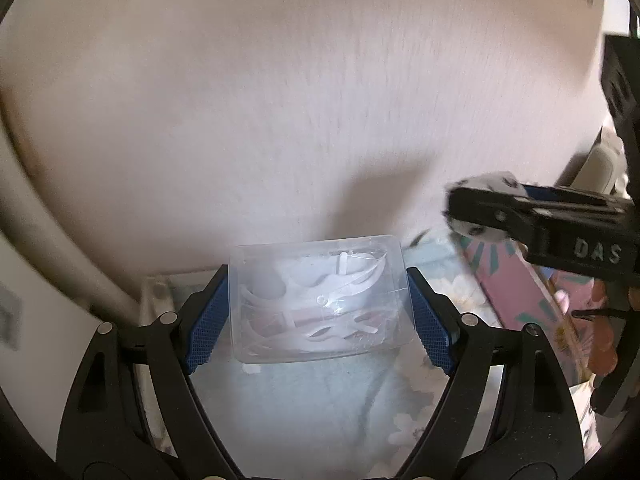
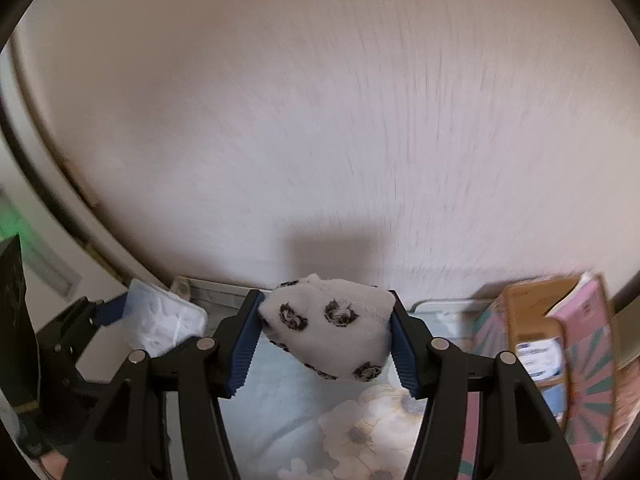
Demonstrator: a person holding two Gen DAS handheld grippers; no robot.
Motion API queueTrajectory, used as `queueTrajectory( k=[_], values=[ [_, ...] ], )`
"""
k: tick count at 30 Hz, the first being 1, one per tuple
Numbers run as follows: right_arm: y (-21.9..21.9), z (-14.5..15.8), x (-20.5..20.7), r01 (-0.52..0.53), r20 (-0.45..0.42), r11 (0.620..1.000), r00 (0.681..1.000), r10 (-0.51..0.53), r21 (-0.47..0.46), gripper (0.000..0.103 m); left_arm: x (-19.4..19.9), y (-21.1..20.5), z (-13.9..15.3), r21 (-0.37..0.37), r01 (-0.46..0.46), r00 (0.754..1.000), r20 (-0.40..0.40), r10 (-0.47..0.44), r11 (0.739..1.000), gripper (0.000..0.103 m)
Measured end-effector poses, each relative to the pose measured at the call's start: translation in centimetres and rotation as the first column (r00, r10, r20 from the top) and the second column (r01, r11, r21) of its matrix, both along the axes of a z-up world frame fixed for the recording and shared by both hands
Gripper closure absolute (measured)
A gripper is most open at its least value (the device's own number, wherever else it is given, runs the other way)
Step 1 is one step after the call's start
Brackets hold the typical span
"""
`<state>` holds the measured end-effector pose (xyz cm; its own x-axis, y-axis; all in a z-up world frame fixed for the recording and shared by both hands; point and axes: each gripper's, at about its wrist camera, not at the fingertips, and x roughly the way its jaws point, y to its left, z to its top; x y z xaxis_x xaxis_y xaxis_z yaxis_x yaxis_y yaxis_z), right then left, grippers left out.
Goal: Organize objects
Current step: 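Carry both items into the cardboard box and open both tools to release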
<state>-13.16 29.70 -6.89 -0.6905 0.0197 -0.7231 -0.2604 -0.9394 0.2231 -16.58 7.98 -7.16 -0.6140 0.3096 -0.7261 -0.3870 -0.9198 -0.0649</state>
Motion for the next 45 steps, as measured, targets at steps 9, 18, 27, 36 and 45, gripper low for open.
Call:
queueTrajectory(
  k=[9,18,27,36,45],
  values=[
    [-1.7,3.8,5.9,-0.023,-0.072,0.997,0.997,0.029,0.077,0.048,5.6,-4.5,4.1,0.05,-0.118,0.991,-0.062,0.121,0.992,0.022],
    [-2.8,3.0,10.7,0.008,-0.073,0.999,0.997,-0.005,0.042,0.048,6.4,-3.6,4.8,0.033,-0.157,0.985,-0.072,0.159,0.987,0.022],
    [-3.5,3.6,9.5,0.031,-0.091,0.998,0.996,-0.026,0.051,0.048,7.8,-4.9,4.6,0.038,-0.134,0.987,-0.089,0.137,0.99,0.022],
    [0.8,4.2,12.6,0.142,-0.1,0.988,0.986,-0.136,0.054,0.048,5.7,1.1,5.3,0.043,-0.009,0.995,-0.1,0.013,0.999,0.022],
    [7.6,3.5,17.7,0.312,-0.053,0.948,0.95,-0.309,0.065,0.048,3.2,11.7,4.7,0.038,0.201,0.977,-0.081,-0.197,0.979,0.022]
  ],
)
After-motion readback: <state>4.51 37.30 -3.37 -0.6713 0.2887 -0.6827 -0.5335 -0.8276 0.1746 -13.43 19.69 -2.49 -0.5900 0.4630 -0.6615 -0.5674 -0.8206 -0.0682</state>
